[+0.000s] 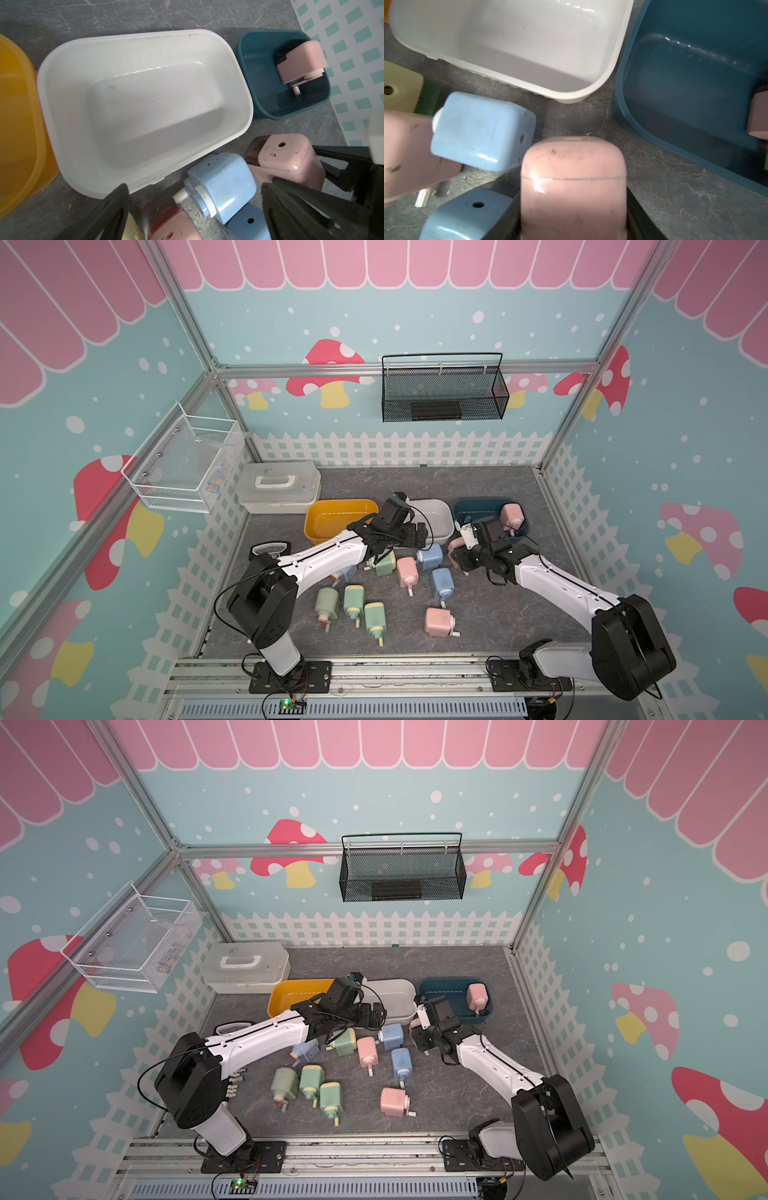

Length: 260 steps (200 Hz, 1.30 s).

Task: Place the pencil sharpeners by color into the storage box
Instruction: Pick up the pencil sharpener from the center of the board, then place the pencil sharpener in the storage box.

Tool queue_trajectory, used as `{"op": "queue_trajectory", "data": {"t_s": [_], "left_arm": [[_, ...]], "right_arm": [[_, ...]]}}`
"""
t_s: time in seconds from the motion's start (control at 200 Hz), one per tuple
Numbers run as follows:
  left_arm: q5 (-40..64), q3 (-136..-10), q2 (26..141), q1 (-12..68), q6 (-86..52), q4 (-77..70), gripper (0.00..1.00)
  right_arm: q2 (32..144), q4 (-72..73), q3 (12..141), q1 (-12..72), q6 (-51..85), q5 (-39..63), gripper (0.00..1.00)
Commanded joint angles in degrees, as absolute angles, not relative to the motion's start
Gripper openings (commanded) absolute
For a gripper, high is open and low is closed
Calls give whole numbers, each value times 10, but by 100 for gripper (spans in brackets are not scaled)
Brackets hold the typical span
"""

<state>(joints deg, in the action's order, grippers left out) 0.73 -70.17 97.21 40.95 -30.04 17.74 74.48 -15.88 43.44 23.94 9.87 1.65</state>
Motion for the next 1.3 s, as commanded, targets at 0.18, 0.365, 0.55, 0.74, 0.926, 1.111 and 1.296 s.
{"op": "queue_trajectory", "data": {"t_s": [0.18, 0.365, 0.55, 0.74, 0.926, 1.111, 1.296], "left_arm": [[52, -738, 1005, 411, -311, 176, 99], [65, -761, 1022, 422, -311, 179, 99], [73, -786, 1049, 435, -316, 187, 99], [78, -815, 1077, 447, -320, 196, 99], [80, -852, 1107, 453, -329, 200, 99], [75, -915, 1153, 454, -327, 223, 99], [74, -958, 1181, 455, -316, 237, 99]], "right_arm": [[689, -166, 449, 234, 86, 19, 0], [680, -141, 459, 213, 94, 59, 0], [674, -119, 464, 157, 119, 130, 0], [675, -105, 464, 101, 132, 165, 0], [691, -96, 476, 77, 138, 123, 0], [738, -106, 520, 69, 132, 58, 0], [792, -135, 575, 69, 109, -8, 0]]}}
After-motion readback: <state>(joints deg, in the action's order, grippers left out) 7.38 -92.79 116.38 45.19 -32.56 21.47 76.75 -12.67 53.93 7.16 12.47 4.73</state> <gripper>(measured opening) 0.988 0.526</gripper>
